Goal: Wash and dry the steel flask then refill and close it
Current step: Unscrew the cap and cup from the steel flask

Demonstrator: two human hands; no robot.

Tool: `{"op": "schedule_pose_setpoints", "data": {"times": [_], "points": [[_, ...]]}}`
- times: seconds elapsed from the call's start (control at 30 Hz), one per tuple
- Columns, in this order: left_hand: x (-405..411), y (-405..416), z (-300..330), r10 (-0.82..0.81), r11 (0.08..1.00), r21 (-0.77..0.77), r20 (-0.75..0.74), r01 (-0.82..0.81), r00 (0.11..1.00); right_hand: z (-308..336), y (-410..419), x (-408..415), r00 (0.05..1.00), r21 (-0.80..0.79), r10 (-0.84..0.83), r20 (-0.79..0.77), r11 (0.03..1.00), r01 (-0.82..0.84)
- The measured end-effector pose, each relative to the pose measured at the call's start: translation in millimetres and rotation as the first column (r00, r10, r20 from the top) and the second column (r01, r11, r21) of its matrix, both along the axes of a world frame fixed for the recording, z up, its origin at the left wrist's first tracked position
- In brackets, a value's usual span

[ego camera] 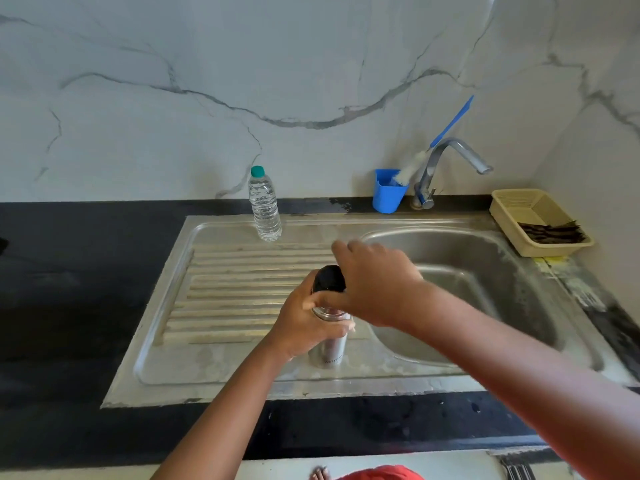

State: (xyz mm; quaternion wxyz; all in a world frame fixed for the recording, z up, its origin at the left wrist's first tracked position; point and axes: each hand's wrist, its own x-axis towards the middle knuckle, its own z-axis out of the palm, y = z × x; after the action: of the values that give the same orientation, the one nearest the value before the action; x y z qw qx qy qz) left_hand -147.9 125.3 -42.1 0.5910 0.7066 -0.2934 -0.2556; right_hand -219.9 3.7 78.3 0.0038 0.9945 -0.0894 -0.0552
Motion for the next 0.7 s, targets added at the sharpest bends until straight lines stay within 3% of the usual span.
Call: {"op": "schedule_pose_setpoints", "data": {"times": [0.07, 0.13, 0.3, 0.37, 0.43, 0.53, 0.6, 0.7], "points": [[1.2, 0.5, 0.8, -0.005, 1.000, 0.026, 0.015, 0.005, 1.000, -9.5, 10.3, -1.8, 0.997, 0.010, 0.018, 0.078, 1.000, -0.019], [2.3, 0.7, 0.8, -0.016, 1.000, 0.021, 0.020, 0.015, 1.000, -9.9, 6.8, -1.7, 0.984, 0.045, 0.133, 0.121, 0.989, -0.139], [3.3, -0.8, -1.3, -0.027, 1.000, -0.009, -0.012, 0.027, 1.000, 12.4, -21.1, 5.8, 0.851, -0.051, 0.523, -0.040, 0.850, -0.525], [4.1, -1.8, -2.5, -0.021, 1.000, -0.014, -0.009, 0.021, 1.000, 15.3, -23.1, 6.4, 0.815, -0.024, 0.573, -0.080, 0.817, -0.577], [3.5, -1.7, -1.7, -0.009, 1.000, -0.025, -0.021, 0.009, 1.000, 13.6, -20.4, 4.6, 0.848, 0.101, 0.521, -0.098, 0.853, -0.512], [4.0, -1.9, -0.1, -0.043, 0.999, -0.022, -0.028, 0.043, 0.999, 9.1, -15.0, 3.3, 0.963, 0.267, 0.268, 0.009, 0.928, -0.260], [3.7, -1.8, -0.6, -0.050, 0.999, -0.022, -0.037, 0.049, 0.998, 5.0, -8.3, 6.1, 0.989, 0.120, 0.141, 0.052, 0.982, -0.147], [3.4, -0.7, 0.5, -0.031, 0.999, 0.008, -0.038, 0.031, 0.999, 0.6, 0.8, 5.8, 0.982, 0.044, 0.185, 0.040, 0.982, -0.186]]}}
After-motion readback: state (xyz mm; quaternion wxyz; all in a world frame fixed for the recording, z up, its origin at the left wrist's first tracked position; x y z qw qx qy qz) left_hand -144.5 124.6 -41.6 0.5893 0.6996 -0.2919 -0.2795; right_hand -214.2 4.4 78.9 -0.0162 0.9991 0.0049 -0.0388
